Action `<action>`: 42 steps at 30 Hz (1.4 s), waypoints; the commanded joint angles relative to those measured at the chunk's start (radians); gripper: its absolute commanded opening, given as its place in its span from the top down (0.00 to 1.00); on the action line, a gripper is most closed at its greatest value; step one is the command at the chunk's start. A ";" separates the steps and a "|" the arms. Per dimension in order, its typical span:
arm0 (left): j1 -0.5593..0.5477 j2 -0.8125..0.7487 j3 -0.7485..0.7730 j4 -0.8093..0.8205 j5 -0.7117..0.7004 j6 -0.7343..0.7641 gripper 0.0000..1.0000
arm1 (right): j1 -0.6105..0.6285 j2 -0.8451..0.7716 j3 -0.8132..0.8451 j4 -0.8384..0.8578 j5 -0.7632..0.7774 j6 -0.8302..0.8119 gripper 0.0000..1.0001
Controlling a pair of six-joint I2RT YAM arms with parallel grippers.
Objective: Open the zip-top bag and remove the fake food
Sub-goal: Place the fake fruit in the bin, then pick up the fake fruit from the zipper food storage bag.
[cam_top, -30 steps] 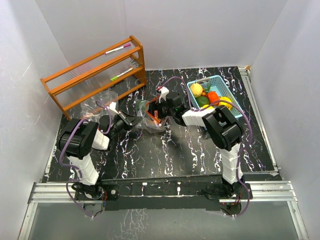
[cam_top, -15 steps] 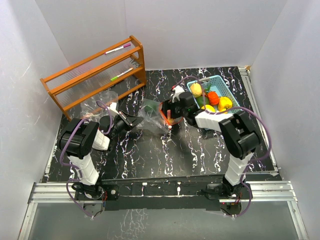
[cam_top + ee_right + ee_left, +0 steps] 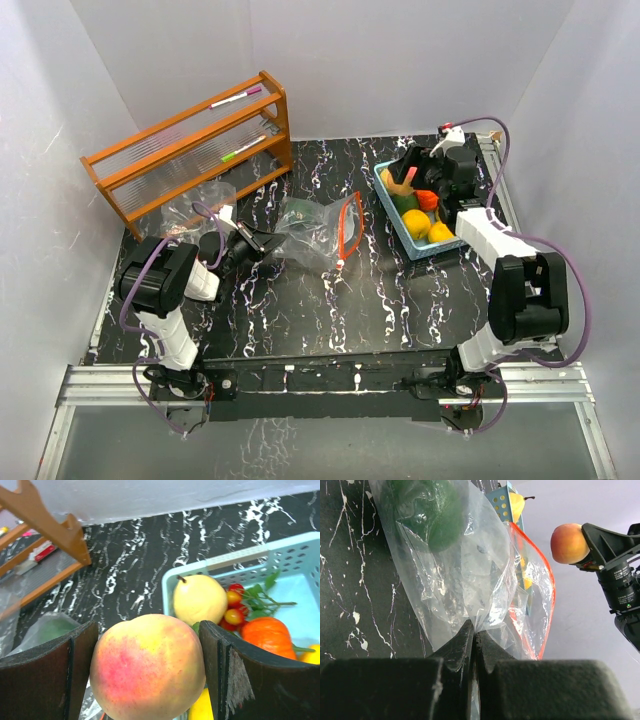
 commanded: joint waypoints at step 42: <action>-0.179 0.108 -0.039 0.329 -0.068 0.008 1.00 | 0.213 0.117 -0.148 0.144 -0.317 0.171 0.89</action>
